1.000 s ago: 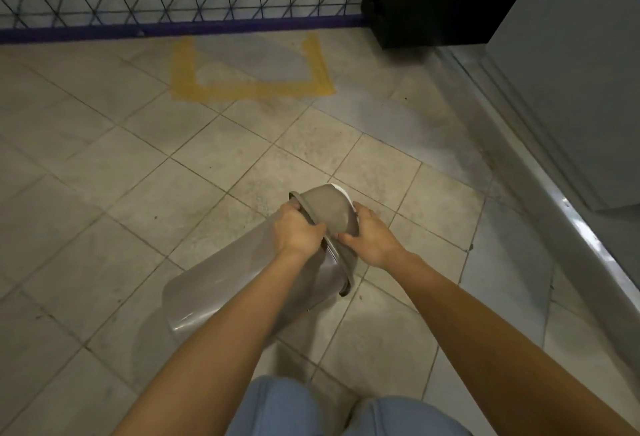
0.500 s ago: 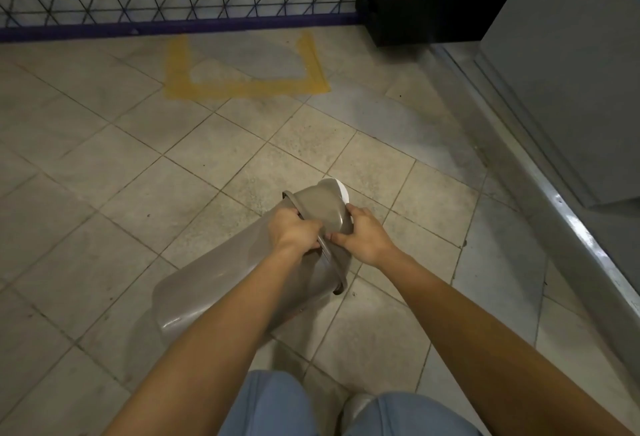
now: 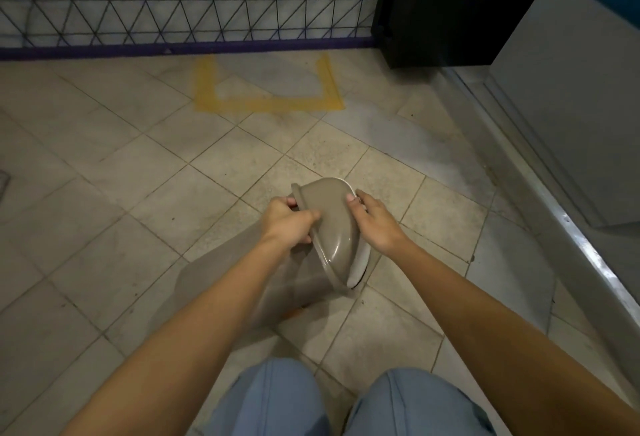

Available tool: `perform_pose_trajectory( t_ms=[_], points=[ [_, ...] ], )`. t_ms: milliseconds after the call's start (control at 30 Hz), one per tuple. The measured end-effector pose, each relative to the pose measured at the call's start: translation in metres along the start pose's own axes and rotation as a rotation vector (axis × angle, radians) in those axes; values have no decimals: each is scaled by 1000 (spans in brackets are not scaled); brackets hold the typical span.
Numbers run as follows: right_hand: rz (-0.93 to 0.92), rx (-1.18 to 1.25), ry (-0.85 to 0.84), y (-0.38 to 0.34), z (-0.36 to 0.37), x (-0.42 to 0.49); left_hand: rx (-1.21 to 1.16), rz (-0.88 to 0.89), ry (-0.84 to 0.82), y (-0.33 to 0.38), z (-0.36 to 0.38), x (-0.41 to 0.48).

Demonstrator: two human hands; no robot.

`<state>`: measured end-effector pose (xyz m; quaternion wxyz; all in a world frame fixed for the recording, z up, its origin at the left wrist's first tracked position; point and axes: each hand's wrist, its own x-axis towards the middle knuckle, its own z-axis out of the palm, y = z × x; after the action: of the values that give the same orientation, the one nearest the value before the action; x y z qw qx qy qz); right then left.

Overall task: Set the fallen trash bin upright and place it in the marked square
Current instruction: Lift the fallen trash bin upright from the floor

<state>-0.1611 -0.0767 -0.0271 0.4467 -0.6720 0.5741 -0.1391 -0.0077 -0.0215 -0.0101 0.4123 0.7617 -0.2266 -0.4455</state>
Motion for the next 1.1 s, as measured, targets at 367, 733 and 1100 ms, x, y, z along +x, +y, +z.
perform_pose_trajectory(
  t_ms=[367, 733, 1100],
  points=[
    [189, 136, 89, -3, -22, 2, -297, 31, -102, 24, -45, -1],
    [446, 492, -169, -1, -13, -12, -350, 60, -137, 16, -76, 3],
    [314, 465, -206, -18, -24, -19, -172, 113, -55, 3, -93, 8]
  ],
)
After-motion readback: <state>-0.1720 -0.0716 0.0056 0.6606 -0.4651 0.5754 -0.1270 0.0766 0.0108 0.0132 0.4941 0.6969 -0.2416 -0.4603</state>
